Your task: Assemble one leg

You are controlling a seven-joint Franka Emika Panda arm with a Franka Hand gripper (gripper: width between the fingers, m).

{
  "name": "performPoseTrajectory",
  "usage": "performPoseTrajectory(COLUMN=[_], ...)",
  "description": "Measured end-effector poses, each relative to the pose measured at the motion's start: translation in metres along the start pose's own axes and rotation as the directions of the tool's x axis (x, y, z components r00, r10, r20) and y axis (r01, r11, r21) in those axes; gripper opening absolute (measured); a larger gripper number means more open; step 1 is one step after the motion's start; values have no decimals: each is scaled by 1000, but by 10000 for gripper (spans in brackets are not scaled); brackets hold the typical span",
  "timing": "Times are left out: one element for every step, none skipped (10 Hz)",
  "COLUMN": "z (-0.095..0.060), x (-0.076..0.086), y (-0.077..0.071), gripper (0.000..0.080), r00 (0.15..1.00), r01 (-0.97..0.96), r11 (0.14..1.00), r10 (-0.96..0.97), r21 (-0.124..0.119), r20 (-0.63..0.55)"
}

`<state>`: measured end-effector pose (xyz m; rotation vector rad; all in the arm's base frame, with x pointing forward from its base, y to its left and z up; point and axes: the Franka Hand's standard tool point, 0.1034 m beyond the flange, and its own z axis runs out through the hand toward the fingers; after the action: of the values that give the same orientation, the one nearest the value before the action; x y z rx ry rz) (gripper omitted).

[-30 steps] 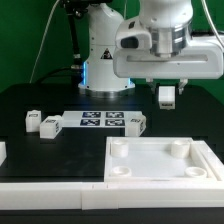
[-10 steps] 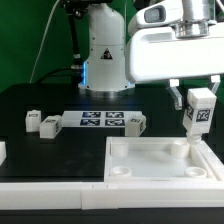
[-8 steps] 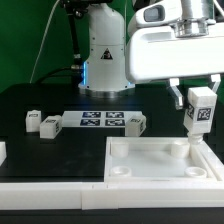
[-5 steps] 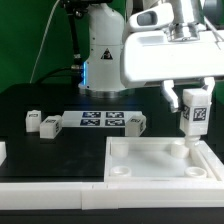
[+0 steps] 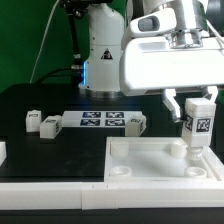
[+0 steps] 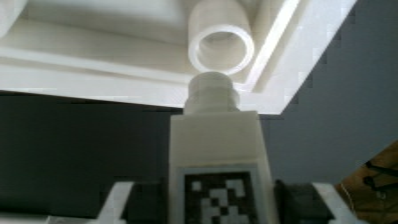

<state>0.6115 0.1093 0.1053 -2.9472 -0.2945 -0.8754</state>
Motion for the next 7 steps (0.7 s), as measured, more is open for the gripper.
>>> performPoseTrajectory(z=[6, 10, 14, 17, 20, 21, 21], x=[-4, -7, -12, -15, -20, -20, -21], y=[-3, -5, -5, -4, -4, -4, -4], gripper=[290, 290, 290, 290, 290, 290, 290], r00=[1000, 1000, 1000, 1000, 999, 999, 999], r01=[2, -2, -7, -7, -8, -8, -5], r11=[1000, 1000, 1000, 1000, 1000, 1000, 1000], r10=[-2, 1, 7, 7, 8, 8, 5], r21=[3, 5, 4, 3, 3, 3, 3], r20=[9, 14, 22, 28, 35, 37, 36])
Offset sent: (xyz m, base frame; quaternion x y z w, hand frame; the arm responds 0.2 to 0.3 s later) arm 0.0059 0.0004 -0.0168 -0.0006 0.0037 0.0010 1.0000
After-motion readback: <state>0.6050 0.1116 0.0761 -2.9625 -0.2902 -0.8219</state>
